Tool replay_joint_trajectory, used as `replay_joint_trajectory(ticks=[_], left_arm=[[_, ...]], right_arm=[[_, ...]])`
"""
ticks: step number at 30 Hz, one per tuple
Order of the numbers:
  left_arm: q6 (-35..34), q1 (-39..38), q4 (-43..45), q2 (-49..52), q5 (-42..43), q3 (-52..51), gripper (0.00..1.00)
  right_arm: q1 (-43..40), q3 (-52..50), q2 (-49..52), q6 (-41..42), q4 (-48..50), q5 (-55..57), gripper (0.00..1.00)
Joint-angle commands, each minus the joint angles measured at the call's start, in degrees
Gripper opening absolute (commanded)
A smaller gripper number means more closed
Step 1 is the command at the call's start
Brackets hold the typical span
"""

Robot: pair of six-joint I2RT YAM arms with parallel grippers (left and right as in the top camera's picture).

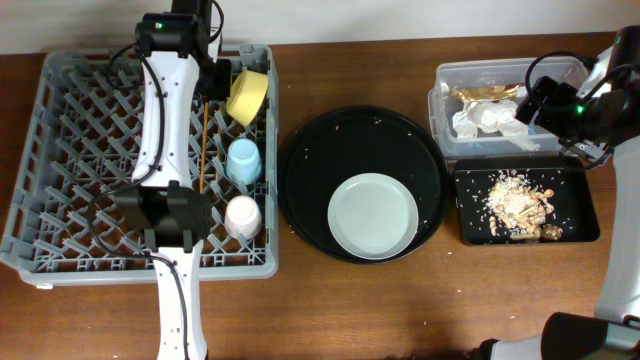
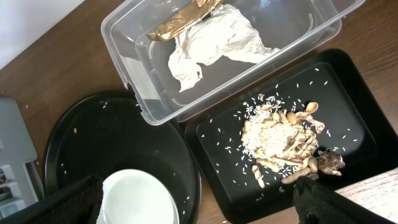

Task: Sort waste into correct bins and load items into the dishwasher rack
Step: 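Place the second chopstick upright in the dish rack, then reach the left gripper to the rim of the white plate, then lift the white plate off the tray toward the rack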

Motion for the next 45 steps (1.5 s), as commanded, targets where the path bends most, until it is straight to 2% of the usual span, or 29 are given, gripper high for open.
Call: replay_joint_trajectory(ticks=[1, 4, 7, 11, 13, 15, 19, 21, 26, 31, 37, 39, 40, 44, 45], left_arm=[[2.01, -0.33, -0.22, -3.61, 10.16, 1.51, 0.4], [3.06, -1.6, -0.26, -7.41, 15.87, 1.95, 0.41], [3.74, -5.38, -2.27, -9.49, 21.55, 1.95, 0.45], [3.91, -13.68, -5.68, -9.38, 20.28, 1.31, 0.45], [3.91, -18.43, -5.7, -9.38, 13.55, -0.33, 0.47], [3.91, -20.9, -5.2, -9.38, 11.08, -3.89, 0.5], [8.02, -24.9, 1.33, -9.38, 11.15, -18.62, 0.5], [10.29, -26.95, 7.87, -9.38, 11.08, -28.22, 0.5], [10.84, -27.63, 17.62, -9.38, 11.39, -40.81, 0.51], [10.36, -28.2, 21.9, -9.38, 12.0, -45.53, 0.5], [10.4, -28.81, 22.86, -9.38, 11.3, -46.36, 0.49], [10.4, -28.81, 22.95, -9.38, 11.34, -46.56, 0.34], [10.4, -28.98, 22.93, -9.38, 11.34, -46.58, 0.24], [10.45, -30.58, 23.61, -7.69, 10.69, -46.58, 0.22], [10.43, -30.95, 23.61, -7.37, 10.08, -46.58, 0.11]], right_arm=[[0.07, -0.13, 0.2, -0.57, 0.2, -0.81, 0.99], [2.32, -0.13, 0.2, -0.57, -0.04, -2.8, 0.98], [9.2, -0.13, 0.2, -2.91, 0.37, -0.5, 0.98], [10.84, -0.13, 0.22, -2.89, 1.25, 0.7, 0.98], [10.82, -0.13, 0.2, -2.89, 1.29, 0.72, 0.98], [10.82, -0.13, 0.2, -2.91, 1.27, 0.74, 0.99], [10.82, -0.13, 0.2, -2.89, 1.46, 0.96, 0.98], [10.82, -0.13, 0.2, -2.91, 1.68, 0.98, 0.98], [10.84, -0.13, 0.2, -2.91, 1.55, 2.23, 0.99], [10.84, -0.13, 0.2, -2.91, 1.53, 2.23, 0.98], [10.84, -0.13, 0.2, -2.91, 1.55, 2.23, 0.99], [10.84, -0.13, 0.2, -2.91, 1.55, 2.23, 0.98], [10.84, -0.13, 0.2, -2.91, 1.57, 2.23, 0.98], [10.82, -0.13, 0.2, -2.93, 1.57, 2.25, 0.99], [10.82, -0.13, 0.2, -2.93, 1.57, 2.23, 0.98]])
